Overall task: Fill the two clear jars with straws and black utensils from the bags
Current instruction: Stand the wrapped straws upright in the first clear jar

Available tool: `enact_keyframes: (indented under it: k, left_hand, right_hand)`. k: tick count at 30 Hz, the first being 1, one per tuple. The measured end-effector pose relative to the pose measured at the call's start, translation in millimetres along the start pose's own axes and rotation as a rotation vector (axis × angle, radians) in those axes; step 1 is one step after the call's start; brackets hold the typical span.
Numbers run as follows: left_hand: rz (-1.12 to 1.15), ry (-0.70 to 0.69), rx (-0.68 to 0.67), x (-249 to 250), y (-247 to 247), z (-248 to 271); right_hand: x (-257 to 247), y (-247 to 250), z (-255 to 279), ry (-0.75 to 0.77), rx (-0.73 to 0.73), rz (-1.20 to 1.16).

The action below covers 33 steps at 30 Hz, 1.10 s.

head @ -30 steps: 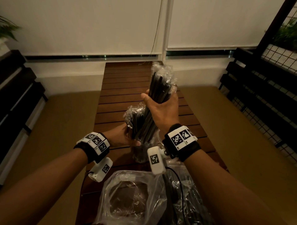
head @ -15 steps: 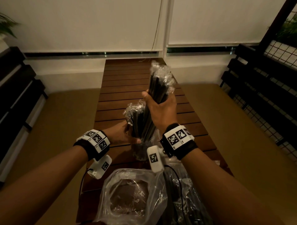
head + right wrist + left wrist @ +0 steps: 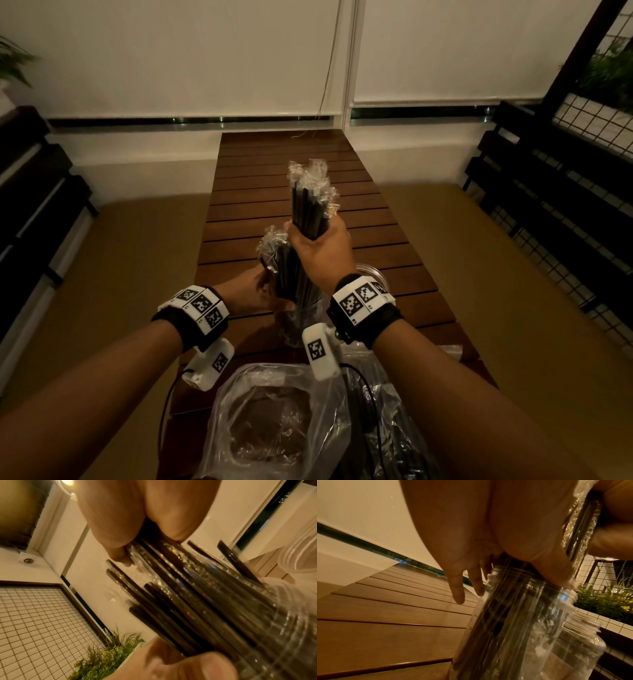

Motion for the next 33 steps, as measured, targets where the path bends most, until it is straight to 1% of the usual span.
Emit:
enact_keyframes:
  k: [4,7,8,11,13,14,16,17,18,19,20,22,23,26,30,32,33]
  left_hand:
    - [-0.003,-0.005,0.004,0,-1,0]
    - [-0.002,-0.007,0.014,2,-1,0]
    - [0.005,-0.005,0.019,2,-2,1]
    - [0.025,-0.015,0.014,5,-2,0]
    - [0.040,-0.007,-0.005,4,-1,1]
    - [0.047,0.002,-0.010,3,-1,2]
    - [0.066,0.019,-0.009,0,-1,2]
    - [0.062,0.033,-0.008,-1,-1,2]
    - [0.049,0.046,-0.010,-2,-1,1]
    - [0.031,0.057,-0.012,-3,0,1]
    - [0.020,0.066,-0.010,-4,0,1]
    - [0.009,0.064,-0.002,-6,1,0]
    - [0.008,0.056,0.001,-6,1,0]
    - [0.043,0.022,-0.005,-3,-1,0]
    - [0.076,0.024,-0.006,-3,-2,1]
    - [0.063,0.028,-0.009,-2,-3,1]
    - [0.062,0.030,-0.002,-1,-3,1]
  right_hand:
    - [7,0,4,-0.013,0.001,0.034]
    - [15,-1,11,0.053,0.018,0.278]
    - [14,0,12,0.041,0.007,0.322]
    - [7,7,7,0.000,-0.024,0.350]
    - [-1,14,5,0.064,-0.024,0.315]
    - [-7,17,4,0.109,-0.009,0.259]
    - [-31,23,3,0.229,0.044,0.151]
    - [-46,23,2,0.306,0.063,0.169]
    - [-62,23,2,0.385,0.067,0.244]
    - [-73,18,-1,0.438,0.042,0.371]
    - [-79,10,-5,0.458,-0.010,0.535]
    - [-75,-2,-9,0.434,-0.148,0.815]
    - [-68,-5,-11,0.416,-0.198,0.891]
    - [-43,-8,-11,0.383,-0.267,0.955]
    - [-17,-9,0,0.363,-0.322,0.995]
    - [-15,-5,6,0.414,-0.301,1.061]
    - [-19,-3,8,0.467,-0.250,1.081]
Point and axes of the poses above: each hand's wrist, its own z-axis away from the middle knuckle, its own y-axis out of the back of the hand, x = y × z, the point moved 2 cm from there along -z, towards the middle knuckle, and after that the axes turned 10 degrees about -y, right-handed, at the moved point
